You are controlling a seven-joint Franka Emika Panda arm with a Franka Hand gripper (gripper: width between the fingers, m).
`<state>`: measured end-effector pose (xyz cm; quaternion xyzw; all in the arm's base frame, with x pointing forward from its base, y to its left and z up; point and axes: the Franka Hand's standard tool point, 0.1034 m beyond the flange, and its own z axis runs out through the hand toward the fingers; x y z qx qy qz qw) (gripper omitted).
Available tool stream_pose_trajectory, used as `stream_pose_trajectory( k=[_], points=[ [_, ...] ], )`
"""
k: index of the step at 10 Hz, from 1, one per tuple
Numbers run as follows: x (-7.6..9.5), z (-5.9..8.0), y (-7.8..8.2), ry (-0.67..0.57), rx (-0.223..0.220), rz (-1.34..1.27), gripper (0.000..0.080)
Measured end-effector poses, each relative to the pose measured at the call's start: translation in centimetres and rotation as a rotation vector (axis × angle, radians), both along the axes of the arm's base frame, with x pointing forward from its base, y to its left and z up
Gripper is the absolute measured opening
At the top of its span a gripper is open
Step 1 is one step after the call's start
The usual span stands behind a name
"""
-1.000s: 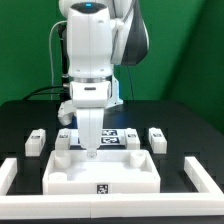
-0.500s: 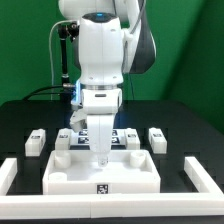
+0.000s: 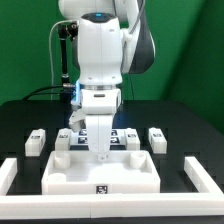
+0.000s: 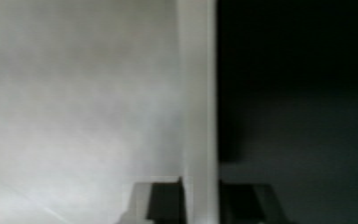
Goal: Assemble desk
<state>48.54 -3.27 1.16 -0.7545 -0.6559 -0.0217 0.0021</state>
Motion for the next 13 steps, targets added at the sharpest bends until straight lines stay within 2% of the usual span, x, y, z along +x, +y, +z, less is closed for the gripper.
stream_pose_trajectory(
  k=[1, 7, 11, 13],
  points=[
    [0.0, 0.0, -0.1, 0.0, 0.0, -0.003, 0.0057],
    [0.1, 0.0, 0.1, -0.001, 0.001, -0.009, 0.0057],
    [3.1, 0.0, 4.8, -0.048, 0.026, 0.052, 0.0057],
    [3.7, 0.0, 6.7, -0.06, 0.033, 0.088, 0.0057]
  ],
)
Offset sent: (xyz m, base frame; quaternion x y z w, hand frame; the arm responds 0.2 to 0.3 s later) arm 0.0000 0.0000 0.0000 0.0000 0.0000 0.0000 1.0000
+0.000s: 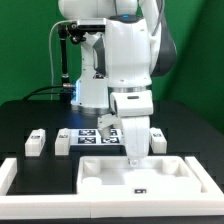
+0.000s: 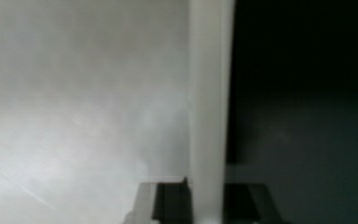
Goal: Assemble desk
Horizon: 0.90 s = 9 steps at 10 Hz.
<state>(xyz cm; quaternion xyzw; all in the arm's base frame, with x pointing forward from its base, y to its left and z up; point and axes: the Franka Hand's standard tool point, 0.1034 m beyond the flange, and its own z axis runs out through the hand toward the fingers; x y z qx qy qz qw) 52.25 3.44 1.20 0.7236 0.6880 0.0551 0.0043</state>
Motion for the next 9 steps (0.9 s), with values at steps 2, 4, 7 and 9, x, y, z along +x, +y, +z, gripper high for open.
stream_pose_trajectory(
  k=[2, 4, 7, 9],
  points=[
    [0.05, -0.01, 0.54, 0.001, -0.011, 0.006, 0.0057],
    [0.04, 0.02, 0.47, -0.001, -0.027, 0.013, 0.0057],
    [0.02, -0.03, 0.38, 0.0, -0.026, 0.011, 0.0276],
    [0.01, -0.05, 0.36, 0.0, -0.026, 0.01, 0.058]
  ],
)
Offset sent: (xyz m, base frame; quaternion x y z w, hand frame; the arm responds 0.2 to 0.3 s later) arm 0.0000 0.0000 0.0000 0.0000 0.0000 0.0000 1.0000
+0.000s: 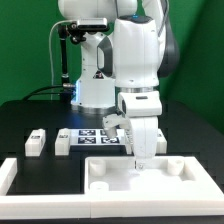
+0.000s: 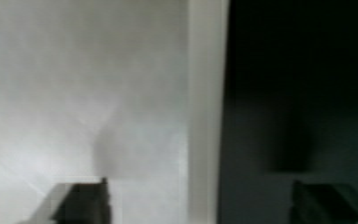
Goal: Assemble desk
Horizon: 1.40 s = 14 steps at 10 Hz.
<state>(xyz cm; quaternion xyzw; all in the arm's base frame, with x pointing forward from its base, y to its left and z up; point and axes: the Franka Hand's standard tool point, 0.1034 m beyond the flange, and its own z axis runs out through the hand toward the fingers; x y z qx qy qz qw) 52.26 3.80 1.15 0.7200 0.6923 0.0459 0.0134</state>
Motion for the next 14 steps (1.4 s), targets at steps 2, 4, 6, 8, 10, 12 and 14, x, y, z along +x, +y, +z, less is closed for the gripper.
stream_pose_trajectory(
  k=[2, 4, 6, 8, 10, 12, 14],
  points=[
    [0.0, 0.0, 0.0, 0.0, 0.0, 0.0, 0.0635],
    [0.0, 0.0, 0.0, 0.0, 0.0, -0.001, 0.0646],
    [0.0, 0.0, 0.0, 0.0, 0.0, -0.001, 0.0649],
    [0.0, 1.3, 0.3, 0.007, 0.003, -0.131, 0.0649],
    [-0.6, 3.5, 1.7, -0.005, 0.013, -0.277, 0.0649],
    [-0.4, 5.3, 4.3, -0.008, 0.045, -0.551, 0.0649],
    [-0.3, 4.8, 3.5, 0.005, 0.067, -0.67, 0.0649]
  ],
)
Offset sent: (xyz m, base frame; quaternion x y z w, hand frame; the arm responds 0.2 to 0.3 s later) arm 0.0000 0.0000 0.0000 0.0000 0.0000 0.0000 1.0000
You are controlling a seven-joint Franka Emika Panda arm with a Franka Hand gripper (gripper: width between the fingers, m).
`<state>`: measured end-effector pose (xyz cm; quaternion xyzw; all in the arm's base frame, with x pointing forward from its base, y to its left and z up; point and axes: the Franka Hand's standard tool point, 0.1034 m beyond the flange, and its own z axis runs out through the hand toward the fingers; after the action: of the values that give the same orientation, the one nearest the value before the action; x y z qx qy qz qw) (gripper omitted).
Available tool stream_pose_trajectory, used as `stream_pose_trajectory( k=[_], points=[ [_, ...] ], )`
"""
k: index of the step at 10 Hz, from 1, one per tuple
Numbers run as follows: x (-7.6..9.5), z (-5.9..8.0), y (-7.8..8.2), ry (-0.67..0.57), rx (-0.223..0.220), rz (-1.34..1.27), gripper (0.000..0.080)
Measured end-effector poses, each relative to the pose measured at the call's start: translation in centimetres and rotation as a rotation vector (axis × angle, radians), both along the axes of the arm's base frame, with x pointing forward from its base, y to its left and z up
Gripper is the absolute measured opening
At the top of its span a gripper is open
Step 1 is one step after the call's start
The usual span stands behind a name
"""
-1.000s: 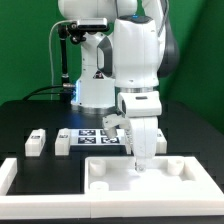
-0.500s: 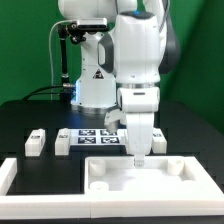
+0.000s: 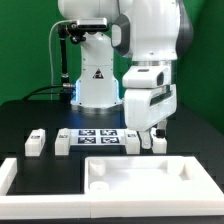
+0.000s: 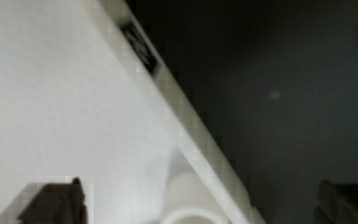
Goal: Assemble desk
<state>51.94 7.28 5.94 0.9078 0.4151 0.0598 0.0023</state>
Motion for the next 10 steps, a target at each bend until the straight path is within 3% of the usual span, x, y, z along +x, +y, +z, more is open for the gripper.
stream_pose_trajectory(
  k=[2, 3, 5, 6, 8, 10],
  points=[
    [-0.2, 0.0, 0.2, 0.017, 0.03, -0.185, 0.0649],
    [-1.2, 0.1, 0.1, 0.059, 0.053, -0.375, 0.0649],
    [-2.5, 0.4, 1.5, 0.124, 0.067, -0.667, 0.0649],
    [-2.3, 0.4, 2.1, 0.137, 0.076, -0.761, 0.0649],
    [-2.3, 0.4, 2.1, 0.14, 0.086, -0.835, 0.0649],
    [-2.6, 0.3, 2.2, 0.171, 0.069, -0.818, 0.0649]
  ],
)
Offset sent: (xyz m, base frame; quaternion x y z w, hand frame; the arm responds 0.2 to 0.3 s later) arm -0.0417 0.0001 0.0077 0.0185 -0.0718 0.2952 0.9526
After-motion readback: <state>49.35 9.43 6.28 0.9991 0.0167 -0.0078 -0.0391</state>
